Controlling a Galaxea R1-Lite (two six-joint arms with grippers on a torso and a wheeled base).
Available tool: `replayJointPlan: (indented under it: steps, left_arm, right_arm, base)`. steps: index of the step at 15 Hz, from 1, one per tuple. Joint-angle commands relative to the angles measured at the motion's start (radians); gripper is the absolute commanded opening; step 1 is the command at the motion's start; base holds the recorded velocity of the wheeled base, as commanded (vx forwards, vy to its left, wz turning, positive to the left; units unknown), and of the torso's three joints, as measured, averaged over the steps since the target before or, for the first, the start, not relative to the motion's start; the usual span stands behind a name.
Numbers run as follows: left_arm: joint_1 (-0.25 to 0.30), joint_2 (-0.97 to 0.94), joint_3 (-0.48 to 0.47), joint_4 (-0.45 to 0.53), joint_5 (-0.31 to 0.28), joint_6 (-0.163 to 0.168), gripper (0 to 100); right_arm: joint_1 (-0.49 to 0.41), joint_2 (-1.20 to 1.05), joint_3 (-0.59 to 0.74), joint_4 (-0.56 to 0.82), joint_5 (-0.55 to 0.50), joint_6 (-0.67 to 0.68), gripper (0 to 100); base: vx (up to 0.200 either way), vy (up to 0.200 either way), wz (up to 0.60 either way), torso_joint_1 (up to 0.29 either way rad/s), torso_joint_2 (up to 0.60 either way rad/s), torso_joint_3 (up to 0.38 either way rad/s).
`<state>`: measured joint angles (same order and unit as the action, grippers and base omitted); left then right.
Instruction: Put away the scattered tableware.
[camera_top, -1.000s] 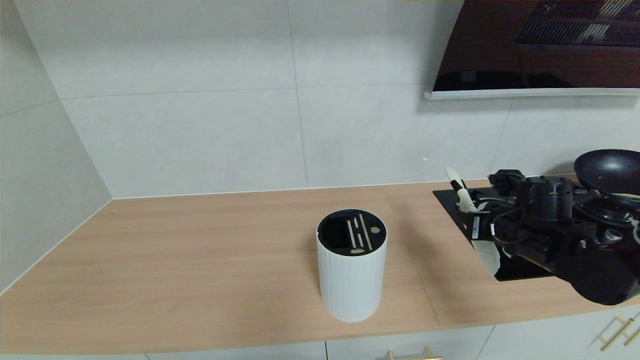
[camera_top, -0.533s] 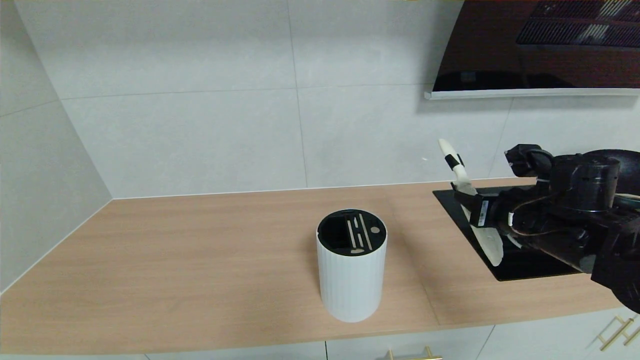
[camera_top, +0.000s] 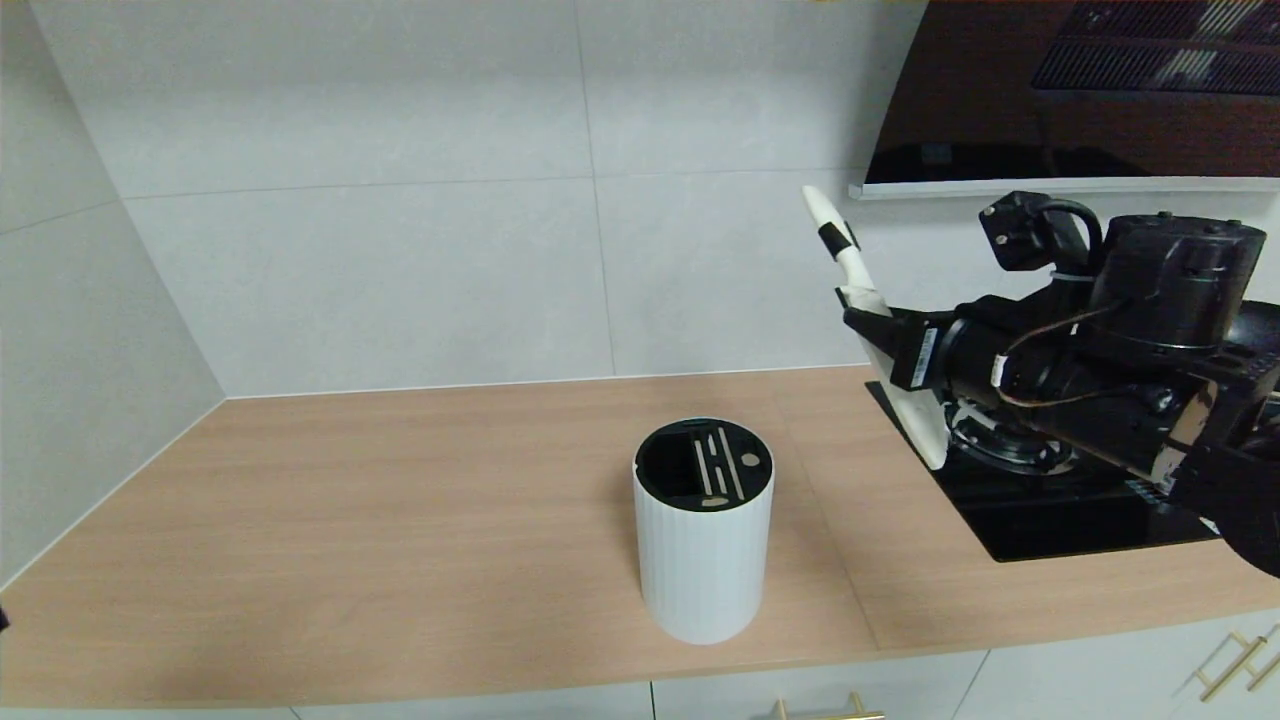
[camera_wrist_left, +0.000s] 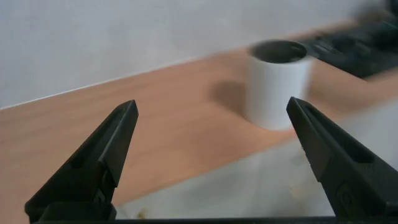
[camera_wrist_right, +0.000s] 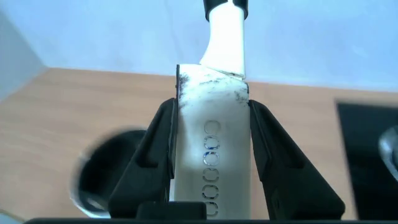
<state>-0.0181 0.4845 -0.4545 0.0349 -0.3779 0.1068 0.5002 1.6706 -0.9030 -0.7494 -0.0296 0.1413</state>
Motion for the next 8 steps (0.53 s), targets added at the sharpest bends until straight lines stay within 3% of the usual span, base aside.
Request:
replayJointPlan:
  steps: [1, 2, 4, 5, 6, 7, 8]
  left_arm:
    - [-0.023, 0.350, -0.170, -0.044, -0.082, 0.001, 100]
    - [-0.056, 0.410, -0.176, -0.089, -0.084, -0.032, 100]
    - [-0.249, 0.500, -0.179, -0.122, -0.084, -0.176, 100]
    - [-0.322, 0.531, -0.190, -0.165, -0.084, -0.274, 100]
    - [-0.398, 0.576, -0.201, -0.251, -0.084, -0.417, 100]
    - [-0.438, 0.614, -0.202, -0.355, -0.084, -0.547, 100]
    - [-0.447, 0.635, -0.201, -0.412, -0.082, -0.602, 100]
  right_arm:
    - [0.084, -0.011, 0.016, 0.005, -0.010, 0.004, 0]
    - [0.150, -0.042, 0.052, 0.005, -0.046, 0.003, 0]
    - [0.271, -0.061, 0.061, 0.012, -0.090, 0.003, 0]
    - [0.302, -0.054, 0.061, 0.012, -0.108, 0.003, 0]
    - [0.319, -0.043, 0.062, 0.010, -0.124, 0.003, 0]
    - [0.328, -0.034, 0.062, 0.004, -0.135, 0.004, 0]
    - [0.331, -0.031, 0.062, 0.004, -0.136, 0.004, 0]
  base:
    - [0.000, 0.000, 0.00, 0.000, 0.00, 0.000]
    - [0.000, 0.000, 0.00, 0.000, 0.00, 0.000]
    - [0.000, 0.000, 0.00, 0.000, 0.00, 0.000]
    - [0.000, 0.000, 0.00, 0.000, 0.00, 0.000]
    - [0.000, 0.000, 0.00, 0.000, 0.00, 0.000]
    - [0.000, 0.000, 0.00, 0.000, 0.00, 0.000]
    - [0.000, 0.000, 0.00, 0.000, 0.00, 0.000]
